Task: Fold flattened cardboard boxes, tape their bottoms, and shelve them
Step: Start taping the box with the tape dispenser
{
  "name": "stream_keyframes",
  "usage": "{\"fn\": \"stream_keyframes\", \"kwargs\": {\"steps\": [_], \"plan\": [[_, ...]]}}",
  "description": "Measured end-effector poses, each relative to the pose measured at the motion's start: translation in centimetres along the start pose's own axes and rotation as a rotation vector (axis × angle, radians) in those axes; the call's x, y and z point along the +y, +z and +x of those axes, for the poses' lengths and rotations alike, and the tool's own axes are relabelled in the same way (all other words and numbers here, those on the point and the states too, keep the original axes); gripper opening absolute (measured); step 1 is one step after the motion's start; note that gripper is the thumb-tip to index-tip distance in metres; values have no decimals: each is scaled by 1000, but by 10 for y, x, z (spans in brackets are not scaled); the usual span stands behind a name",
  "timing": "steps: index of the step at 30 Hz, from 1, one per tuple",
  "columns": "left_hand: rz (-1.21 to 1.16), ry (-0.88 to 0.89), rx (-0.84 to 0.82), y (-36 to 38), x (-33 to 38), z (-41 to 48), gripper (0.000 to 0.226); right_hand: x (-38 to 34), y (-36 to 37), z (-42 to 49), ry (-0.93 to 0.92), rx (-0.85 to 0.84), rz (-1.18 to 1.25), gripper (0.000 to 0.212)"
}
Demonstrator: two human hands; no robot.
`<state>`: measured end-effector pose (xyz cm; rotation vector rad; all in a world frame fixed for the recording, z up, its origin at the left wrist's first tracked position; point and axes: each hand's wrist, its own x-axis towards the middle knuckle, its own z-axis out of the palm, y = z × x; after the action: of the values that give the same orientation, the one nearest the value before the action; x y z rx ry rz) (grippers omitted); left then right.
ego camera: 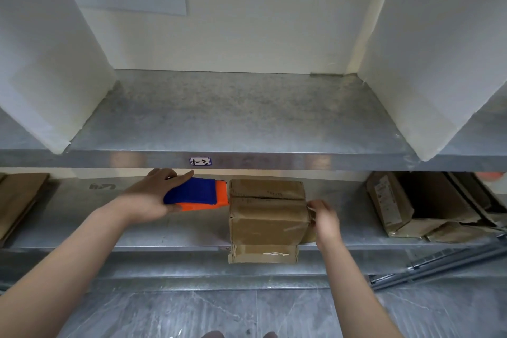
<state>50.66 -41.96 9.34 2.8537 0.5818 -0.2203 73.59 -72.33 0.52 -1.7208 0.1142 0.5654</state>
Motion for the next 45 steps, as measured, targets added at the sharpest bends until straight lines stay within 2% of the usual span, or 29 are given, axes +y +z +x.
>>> {"fn": "stream_keyframes", "kwargs": {"steps": [7, 13, 19, 21, 24, 26, 31, 37, 41, 45], "plan": [[-8, -16, -29, -1, 2, 1, 79, -6, -4, 11, -25, -24, -205, 21], [-29, -32, -29, -2, 5, 0, 78, 1, -5, 19, -31, -82, -238, 32], [-56, -58, -16, 6, 0, -1, 81, 1, -5, 20, 29, -5, -298, 45], [-72, -58, 2, 8, 0, -2, 81, 3, -6, 15, -107, 117, -395, 46], [-71, -48, 15, 9, 2, -4, 80, 5, -6, 6, -390, 324, -454, 36], [-67, -53, 25, 9, 4, -7, 80, 6, -6, 5, -460, 338, -432, 27], [-60, -44, 50, 8, 8, -10, 81, 8, -11, 8, -533, 171, -403, 7], [-32, -58, 75, 11, 11, -13, 82, 2, -18, 3, -402, -73, -393, 29], [-34, -62, 76, 14, 12, -15, 83, -10, -23, -7, -268, -229, -317, 35], [-63, -67, 81, 16, 14, -14, 84, -12, -21, -5, -352, -322, -509, 73]]}}
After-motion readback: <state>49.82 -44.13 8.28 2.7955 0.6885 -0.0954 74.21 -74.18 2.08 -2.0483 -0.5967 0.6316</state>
